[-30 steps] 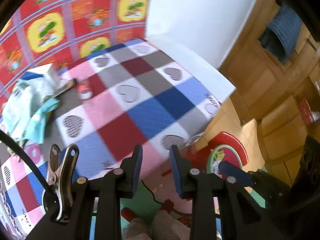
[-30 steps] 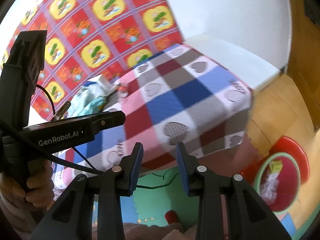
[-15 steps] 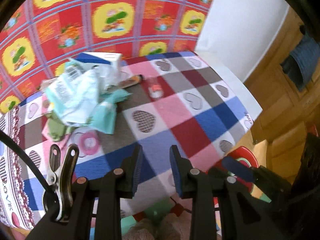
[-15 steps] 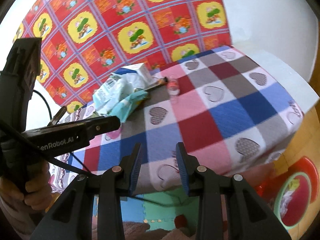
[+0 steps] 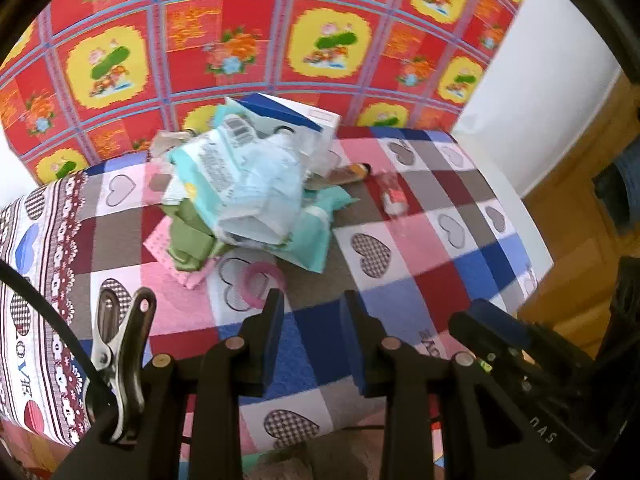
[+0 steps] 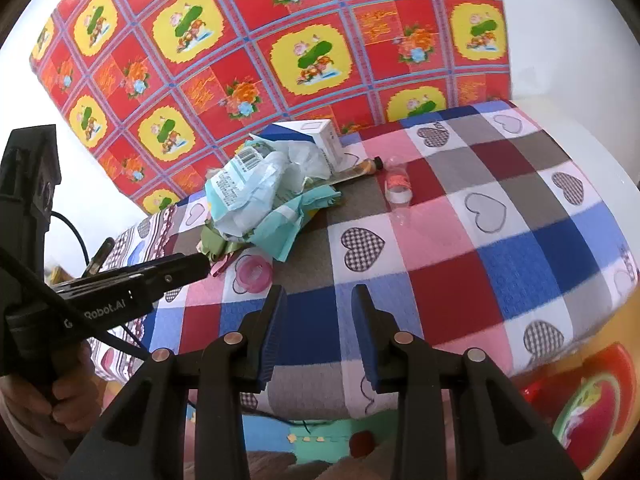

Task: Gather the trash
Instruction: 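Move both tools back over the trash pile on the bed, then grasp the blue face mask with the left gripper while the right grasps the clear bottle, then lift the blue mask and the clear bottle off the pile, then carry the mask in the left gripper and bottle in the right over the bucket, then open both grippers to drop the mask and bottle into the red bucket, then move both tools back over the trash pile on the bed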

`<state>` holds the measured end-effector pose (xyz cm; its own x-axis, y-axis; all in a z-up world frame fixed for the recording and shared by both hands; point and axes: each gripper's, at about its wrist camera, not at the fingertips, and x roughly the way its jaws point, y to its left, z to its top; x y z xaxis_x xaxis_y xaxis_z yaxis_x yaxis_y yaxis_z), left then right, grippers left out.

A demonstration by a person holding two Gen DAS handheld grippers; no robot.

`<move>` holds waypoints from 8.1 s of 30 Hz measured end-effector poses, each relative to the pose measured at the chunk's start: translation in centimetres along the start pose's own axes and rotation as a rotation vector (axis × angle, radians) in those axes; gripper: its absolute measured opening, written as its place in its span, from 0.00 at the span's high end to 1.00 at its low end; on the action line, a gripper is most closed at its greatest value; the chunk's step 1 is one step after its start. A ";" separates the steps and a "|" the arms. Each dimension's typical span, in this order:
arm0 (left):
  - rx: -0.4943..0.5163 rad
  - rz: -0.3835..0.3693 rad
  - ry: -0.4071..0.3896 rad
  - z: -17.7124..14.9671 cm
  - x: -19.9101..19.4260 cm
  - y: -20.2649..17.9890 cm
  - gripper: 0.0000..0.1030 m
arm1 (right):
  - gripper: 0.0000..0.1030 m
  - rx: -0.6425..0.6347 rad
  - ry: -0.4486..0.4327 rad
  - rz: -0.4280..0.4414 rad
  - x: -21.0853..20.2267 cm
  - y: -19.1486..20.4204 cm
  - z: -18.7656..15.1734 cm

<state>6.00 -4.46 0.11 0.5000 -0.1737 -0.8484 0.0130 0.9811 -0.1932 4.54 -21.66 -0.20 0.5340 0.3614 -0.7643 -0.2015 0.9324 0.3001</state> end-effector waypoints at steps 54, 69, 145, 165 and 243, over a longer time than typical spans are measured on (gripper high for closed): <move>-0.184 0.220 0.064 8.6 13.3 3.6 0.63 | 0.55 -0.188 0.260 -0.052 17.5 -6.0 9.8; -0.188 0.132 0.011 8.0 10.3 4.2 0.70 | 0.67 -0.121 0.236 -0.078 17.4 -6.5 9.4; 0.345 -0.258 0.137 -3.0 6.1 -15.2 0.70 | 0.67 0.287 -0.007 -0.222 -5.3 -11.6 -8.4; 0.545 -0.354 0.218 -10.5 6.8 -30.5 0.70 | 0.67 0.499 -0.047 -0.322 -14.4 -21.7 -16.9; 0.880 -0.350 0.482 -27.1 22.0 -52.4 0.52 | 0.54 0.735 0.038 -0.620 -16.4 -41.8 -30.6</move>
<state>-7.18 -62.05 -21.80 -0.0469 -0.2848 -0.9574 0.8079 0.5529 -0.2040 -20.89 -66.33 -17.67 0.3432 -0.1826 -0.9213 0.6793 0.7257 0.1093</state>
